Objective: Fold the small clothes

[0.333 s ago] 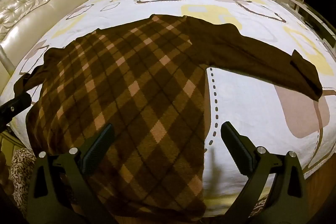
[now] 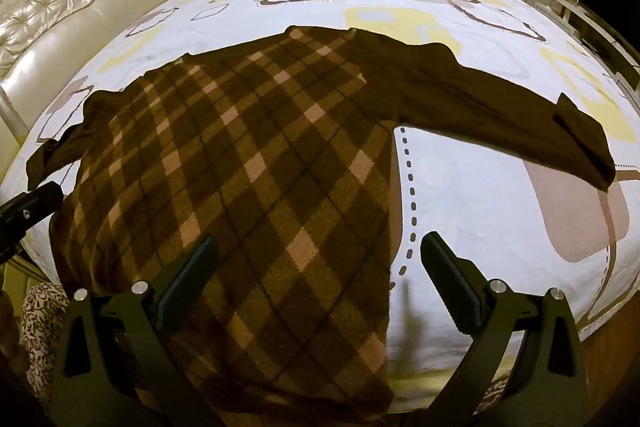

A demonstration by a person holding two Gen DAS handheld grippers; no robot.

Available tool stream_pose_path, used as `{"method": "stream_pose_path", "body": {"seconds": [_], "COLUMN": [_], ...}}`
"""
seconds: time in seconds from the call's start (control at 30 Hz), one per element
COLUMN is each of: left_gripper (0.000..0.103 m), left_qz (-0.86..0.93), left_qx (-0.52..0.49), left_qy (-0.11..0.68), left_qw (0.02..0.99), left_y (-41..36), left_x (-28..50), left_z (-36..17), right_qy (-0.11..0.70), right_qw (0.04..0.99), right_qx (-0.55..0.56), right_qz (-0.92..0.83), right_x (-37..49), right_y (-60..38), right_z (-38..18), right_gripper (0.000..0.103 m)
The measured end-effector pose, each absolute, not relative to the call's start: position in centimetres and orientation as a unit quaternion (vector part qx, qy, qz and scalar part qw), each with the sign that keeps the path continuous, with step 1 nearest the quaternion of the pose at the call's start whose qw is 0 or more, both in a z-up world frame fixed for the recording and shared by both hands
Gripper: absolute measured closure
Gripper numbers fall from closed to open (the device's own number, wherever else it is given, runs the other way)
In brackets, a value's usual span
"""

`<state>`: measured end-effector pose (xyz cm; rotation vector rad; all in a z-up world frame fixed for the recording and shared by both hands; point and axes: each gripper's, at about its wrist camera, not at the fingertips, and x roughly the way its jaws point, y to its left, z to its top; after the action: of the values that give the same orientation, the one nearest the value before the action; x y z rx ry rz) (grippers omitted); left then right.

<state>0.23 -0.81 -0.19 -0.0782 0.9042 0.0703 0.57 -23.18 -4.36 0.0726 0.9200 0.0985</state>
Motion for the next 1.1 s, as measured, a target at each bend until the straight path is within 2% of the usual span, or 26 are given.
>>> {"method": "stream_pose_path", "body": {"seconds": [0.33, 0.5, 0.6, 0.83, 1.1], "left_gripper": [0.004, 0.004, 0.004, 0.004, 0.004], "left_qz": [0.040, 0.049, 0.037, 0.014, -0.008], "left_qx": [-0.040, -0.080, -0.073, 0.010, -0.029], "left_qy": [0.428, 0.456, 0.466, 0.427, 0.456], "left_qw": [0.902, 0.885, 0.881, 0.904, 0.889], "left_y": [-0.4, 0.8, 0.7, -0.7, 0.6], "left_x": [-0.2, 0.5, 0.8, 0.2, 1.3], "left_z": [-0.1, -0.7, -1.0, -0.5, -1.0], "right_qy": [0.443, 0.443, 0.444, 0.450, 0.436], "right_qw": [0.895, 0.894, 0.894, 0.891, 0.896], "right_qx": [0.036, 0.037, 0.039, 0.052, 0.079], "right_qz": [0.047, 0.047, 0.045, 0.039, 0.002], "right_x": [0.5, 0.6, 0.8, 1.1, 3.2], "right_y": [-23.4, -23.6, -23.7, -24.9, -29.8], "right_z": [-4.5, -4.4, -4.5, -4.5, -2.4], "right_gripper": [0.002, 0.002, 0.002, 0.002, 0.002]}}
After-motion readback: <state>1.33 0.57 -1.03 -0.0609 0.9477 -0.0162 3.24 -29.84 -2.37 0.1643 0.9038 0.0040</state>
